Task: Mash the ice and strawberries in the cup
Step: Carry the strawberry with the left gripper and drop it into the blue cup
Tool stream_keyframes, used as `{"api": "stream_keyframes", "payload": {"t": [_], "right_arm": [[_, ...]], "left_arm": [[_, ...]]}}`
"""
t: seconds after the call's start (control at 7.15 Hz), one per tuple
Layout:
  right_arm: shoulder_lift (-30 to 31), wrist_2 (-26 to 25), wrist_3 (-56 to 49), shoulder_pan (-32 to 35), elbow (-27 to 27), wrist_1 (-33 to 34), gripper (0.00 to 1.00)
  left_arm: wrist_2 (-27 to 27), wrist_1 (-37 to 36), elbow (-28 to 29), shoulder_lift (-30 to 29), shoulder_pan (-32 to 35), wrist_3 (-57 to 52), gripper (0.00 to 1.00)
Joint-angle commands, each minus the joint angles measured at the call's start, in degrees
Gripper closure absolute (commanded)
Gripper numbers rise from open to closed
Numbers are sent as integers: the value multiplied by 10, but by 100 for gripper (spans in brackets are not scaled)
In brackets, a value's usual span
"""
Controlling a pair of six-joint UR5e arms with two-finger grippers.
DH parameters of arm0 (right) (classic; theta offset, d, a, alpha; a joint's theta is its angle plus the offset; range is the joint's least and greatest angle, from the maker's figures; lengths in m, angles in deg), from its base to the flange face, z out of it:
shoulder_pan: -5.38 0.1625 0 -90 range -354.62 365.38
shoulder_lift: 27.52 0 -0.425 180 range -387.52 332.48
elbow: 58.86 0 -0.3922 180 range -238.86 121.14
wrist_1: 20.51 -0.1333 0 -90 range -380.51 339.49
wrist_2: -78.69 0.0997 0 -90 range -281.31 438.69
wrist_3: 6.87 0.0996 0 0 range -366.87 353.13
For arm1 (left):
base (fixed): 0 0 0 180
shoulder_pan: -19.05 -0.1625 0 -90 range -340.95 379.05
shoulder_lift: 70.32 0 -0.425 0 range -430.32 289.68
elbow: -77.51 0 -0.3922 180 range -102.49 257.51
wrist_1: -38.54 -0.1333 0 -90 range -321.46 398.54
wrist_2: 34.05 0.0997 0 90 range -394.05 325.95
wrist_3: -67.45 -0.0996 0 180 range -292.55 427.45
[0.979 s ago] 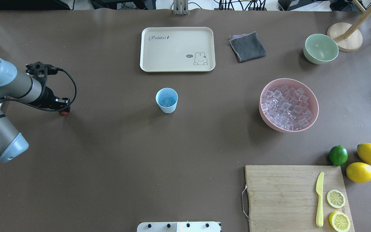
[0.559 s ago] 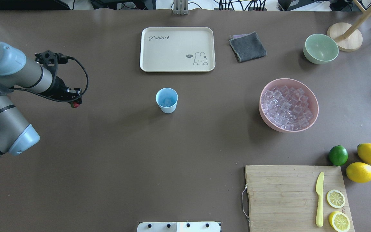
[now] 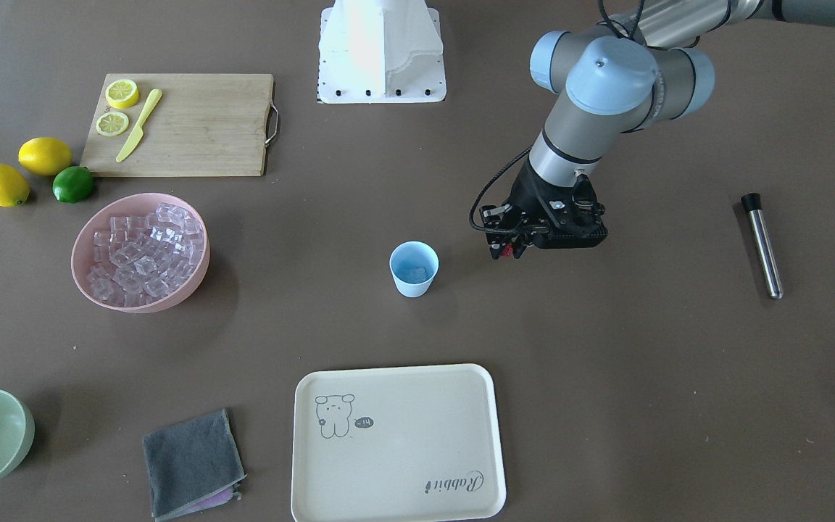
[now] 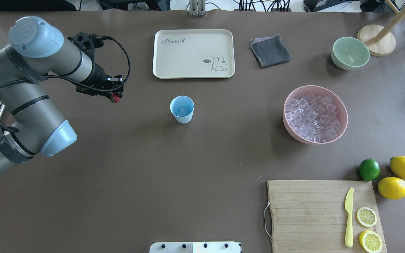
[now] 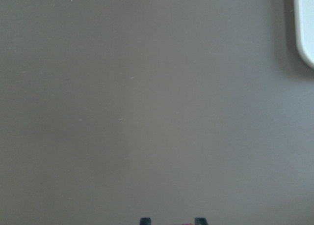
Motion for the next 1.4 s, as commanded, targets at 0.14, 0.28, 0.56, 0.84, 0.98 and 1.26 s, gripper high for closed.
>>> {"api": "stream_keyframes", "payload": {"t": [0.14,0.28,0.56,0.84,0.98,1.26], "right_arm": [[2,-1,0,0,-1,2,1],[4,0,0,1,-1,0,1],[7,2,-1,2,0,-1,1],[9,3,-1,3,0,-2,1],[9,3,-1,3,0,-2,1],[9,3,-2,3,2,-2,1]], "left_arm": [[108,-20,32,-85,-82,79,69],[116,-17,36,-86,-87,78,69],[116,-12,51,-87,-86,75,69],[116,-1,51,-86,-85,76,62],[116,-1,51,-86,-83,75,62],[116,1,51,-85,-79,72,51]]}}
